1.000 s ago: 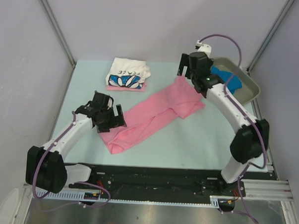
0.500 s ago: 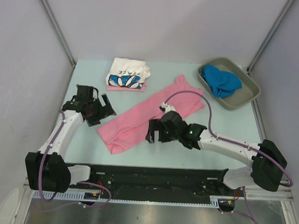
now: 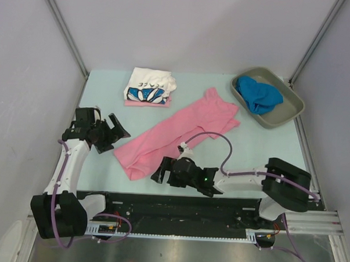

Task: Fold and stack the t-shirts
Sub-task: Fold the tshirt

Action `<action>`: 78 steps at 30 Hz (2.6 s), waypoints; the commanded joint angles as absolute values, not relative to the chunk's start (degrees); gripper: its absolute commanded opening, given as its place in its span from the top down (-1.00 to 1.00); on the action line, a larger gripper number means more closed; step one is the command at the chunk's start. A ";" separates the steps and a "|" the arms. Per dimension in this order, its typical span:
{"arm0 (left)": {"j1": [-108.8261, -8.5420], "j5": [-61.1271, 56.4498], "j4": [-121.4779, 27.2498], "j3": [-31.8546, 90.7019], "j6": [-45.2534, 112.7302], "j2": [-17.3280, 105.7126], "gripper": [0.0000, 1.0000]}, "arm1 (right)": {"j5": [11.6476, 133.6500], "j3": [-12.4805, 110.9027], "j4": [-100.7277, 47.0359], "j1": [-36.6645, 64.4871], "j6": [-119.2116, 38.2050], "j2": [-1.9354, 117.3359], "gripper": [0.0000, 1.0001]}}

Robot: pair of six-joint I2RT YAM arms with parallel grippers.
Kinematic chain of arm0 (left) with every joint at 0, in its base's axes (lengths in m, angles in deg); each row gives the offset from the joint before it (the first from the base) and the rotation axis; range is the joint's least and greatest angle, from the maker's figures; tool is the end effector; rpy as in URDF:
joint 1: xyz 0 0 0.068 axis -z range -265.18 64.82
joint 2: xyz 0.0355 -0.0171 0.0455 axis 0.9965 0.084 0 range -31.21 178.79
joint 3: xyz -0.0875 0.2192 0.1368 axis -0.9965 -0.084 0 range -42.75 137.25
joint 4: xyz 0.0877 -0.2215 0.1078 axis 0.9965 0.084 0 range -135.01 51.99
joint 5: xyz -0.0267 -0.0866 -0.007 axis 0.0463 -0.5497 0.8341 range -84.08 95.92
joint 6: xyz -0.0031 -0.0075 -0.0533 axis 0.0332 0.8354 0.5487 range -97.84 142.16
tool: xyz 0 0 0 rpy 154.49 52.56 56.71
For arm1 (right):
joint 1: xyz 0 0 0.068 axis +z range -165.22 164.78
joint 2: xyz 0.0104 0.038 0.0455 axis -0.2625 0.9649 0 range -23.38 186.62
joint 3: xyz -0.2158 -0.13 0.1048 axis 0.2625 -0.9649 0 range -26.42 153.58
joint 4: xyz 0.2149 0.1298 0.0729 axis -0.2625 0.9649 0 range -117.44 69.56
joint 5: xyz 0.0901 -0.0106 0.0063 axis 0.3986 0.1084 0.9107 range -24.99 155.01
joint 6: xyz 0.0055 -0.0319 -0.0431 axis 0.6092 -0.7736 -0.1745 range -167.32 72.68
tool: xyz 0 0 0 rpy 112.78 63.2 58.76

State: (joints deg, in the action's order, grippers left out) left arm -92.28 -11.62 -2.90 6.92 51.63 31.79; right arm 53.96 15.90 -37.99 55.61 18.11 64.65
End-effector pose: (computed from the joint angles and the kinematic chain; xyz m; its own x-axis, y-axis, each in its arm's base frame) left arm 0.2134 0.0158 0.2617 -0.7370 -0.5645 -0.3716 -0.3569 0.7920 -0.4953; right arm 0.1095 0.2944 0.1812 -0.8749 0.2016 -0.4403 -0.1920 0.6903 0.6976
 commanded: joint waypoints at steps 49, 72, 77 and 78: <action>-95.38 -20.71 -3.61 6.03 46.15 32.24 -1.00 | 63.16 27.19 -58.03 50.70 28.09 95.27 0.77; -94.06 -23.87 -2.47 0.42 47.73 23.46 -1.00 | 46.39 11.46 -17.99 61.85 19.04 55.30 1.00; -86.34 -23.09 -3.52 -1.87 50.80 20.47 -1.00 | 43.12 6.28 -6.98 63.88 23.69 43.62 1.00; -85.72 -22.82 -3.87 -2.31 52.29 20.20 -1.00 | 42.78 5.58 -3.48 64.41 25.87 41.68 1.00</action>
